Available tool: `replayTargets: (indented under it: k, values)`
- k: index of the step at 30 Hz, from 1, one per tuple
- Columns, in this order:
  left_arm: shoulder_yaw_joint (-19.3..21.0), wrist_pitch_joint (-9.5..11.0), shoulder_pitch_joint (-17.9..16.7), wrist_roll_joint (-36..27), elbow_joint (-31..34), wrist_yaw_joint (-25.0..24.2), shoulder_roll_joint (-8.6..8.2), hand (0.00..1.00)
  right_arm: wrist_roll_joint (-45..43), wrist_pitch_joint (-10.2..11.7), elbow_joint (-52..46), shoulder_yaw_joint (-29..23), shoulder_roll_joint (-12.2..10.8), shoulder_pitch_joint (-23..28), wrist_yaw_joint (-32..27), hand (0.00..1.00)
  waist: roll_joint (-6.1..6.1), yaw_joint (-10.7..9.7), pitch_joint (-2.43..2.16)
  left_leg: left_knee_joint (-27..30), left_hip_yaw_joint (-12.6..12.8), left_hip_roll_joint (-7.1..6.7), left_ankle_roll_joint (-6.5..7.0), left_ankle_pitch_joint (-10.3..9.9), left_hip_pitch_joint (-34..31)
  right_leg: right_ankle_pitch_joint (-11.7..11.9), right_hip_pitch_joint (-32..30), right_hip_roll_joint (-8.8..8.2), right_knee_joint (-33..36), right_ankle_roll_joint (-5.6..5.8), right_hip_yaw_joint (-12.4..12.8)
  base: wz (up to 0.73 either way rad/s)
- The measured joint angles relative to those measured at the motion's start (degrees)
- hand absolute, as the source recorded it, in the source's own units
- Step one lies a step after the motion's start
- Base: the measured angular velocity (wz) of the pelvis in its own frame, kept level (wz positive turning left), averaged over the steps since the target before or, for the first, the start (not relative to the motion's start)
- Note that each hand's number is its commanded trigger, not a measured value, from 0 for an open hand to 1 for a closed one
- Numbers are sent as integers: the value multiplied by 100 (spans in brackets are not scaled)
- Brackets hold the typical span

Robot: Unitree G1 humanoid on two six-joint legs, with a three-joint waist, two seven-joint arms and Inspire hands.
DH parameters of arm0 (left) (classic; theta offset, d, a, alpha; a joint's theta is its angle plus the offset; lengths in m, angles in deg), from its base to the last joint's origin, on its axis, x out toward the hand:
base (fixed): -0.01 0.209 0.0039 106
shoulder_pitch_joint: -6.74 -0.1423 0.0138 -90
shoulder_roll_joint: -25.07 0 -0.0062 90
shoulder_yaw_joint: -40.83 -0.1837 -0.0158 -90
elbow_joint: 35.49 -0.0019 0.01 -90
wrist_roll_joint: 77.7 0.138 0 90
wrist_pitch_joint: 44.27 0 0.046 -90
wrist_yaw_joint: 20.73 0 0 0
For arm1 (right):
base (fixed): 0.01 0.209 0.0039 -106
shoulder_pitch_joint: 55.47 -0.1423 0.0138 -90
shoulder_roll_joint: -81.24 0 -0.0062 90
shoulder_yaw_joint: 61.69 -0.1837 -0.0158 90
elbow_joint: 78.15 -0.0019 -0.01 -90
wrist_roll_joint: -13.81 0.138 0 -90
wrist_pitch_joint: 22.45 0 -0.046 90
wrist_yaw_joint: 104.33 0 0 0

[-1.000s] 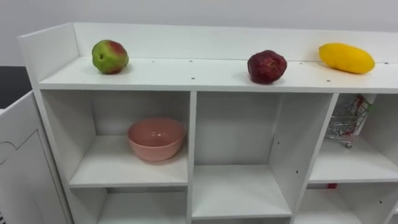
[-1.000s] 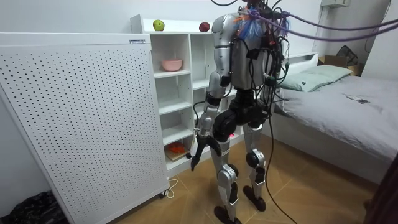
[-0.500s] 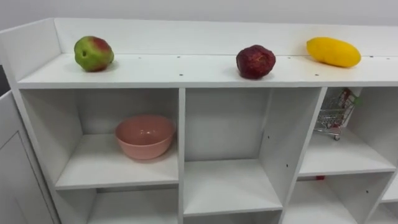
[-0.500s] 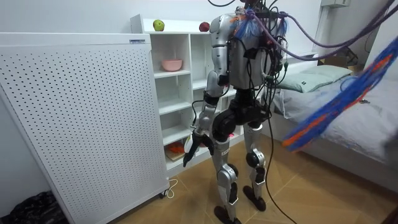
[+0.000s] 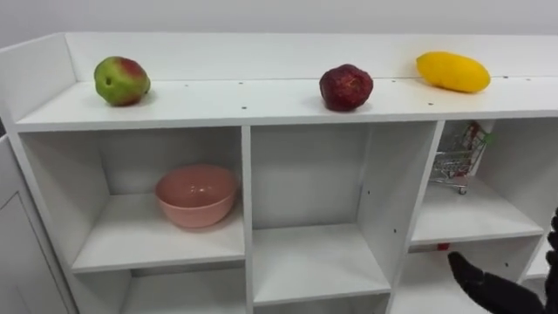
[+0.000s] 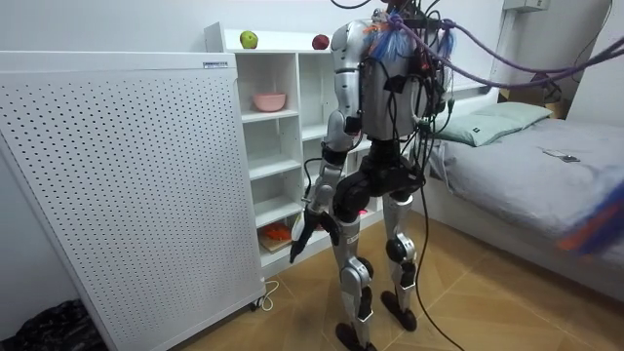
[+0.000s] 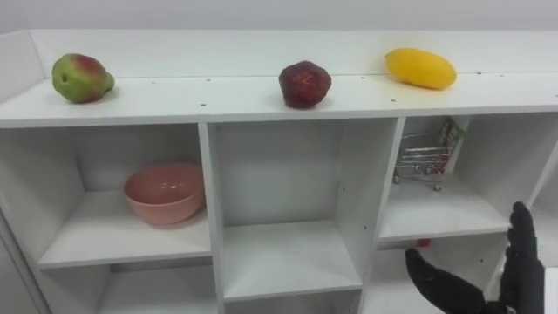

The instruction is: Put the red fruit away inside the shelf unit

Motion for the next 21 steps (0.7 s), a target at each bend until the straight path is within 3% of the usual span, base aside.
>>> replayTargets:
  k: [2, 7, 11, 15, 21]
  values:
    - [-9, 21, -4, -1, 0, -23, -2, 0, 0, 133, -124, 34, 1, -80, -68, 0, -20, 1, -2, 6, -12, 1, 0, 0, 5, 0, 9, 2, 5, 0, -5, 0]
    - [-1, 110, -8, 3, 4, -103, 1, 0, 3, 137, -380, 19, 43, -481, -71, 0, -81, 82, 7, 3, -8, -3, 2, 1, -13, 0, -25, 2, 30, 0, 8, 0]
    - [15, 105, 28, 132, 5, -200, 2, 0, 0, 181, -421, 13, 426, -1028, -110, 0, -218, 149, 17, 0, -90, -2, 2, 1, -6, 0, 9, 2, -1, 0, -81, 9]
    - [14, 91, 120, 133, 12, -321, 6, 0, 11, 183, -397, 18, 439, -1468, -37, 0, -267, 283, 25, 8, -132, -1, 1, 3, 4, 0, 17, -1, -3, -1, -123, 2]
    - [6, 88, 208, 132, 22, -337, 14, 0, 40, 179, -393, 21, 440, -1933, 123, 0, -266, 314, 52, 8, -241, -5, 2, 4, -47, 0, 8, -14, -13, 0, -262, 7]
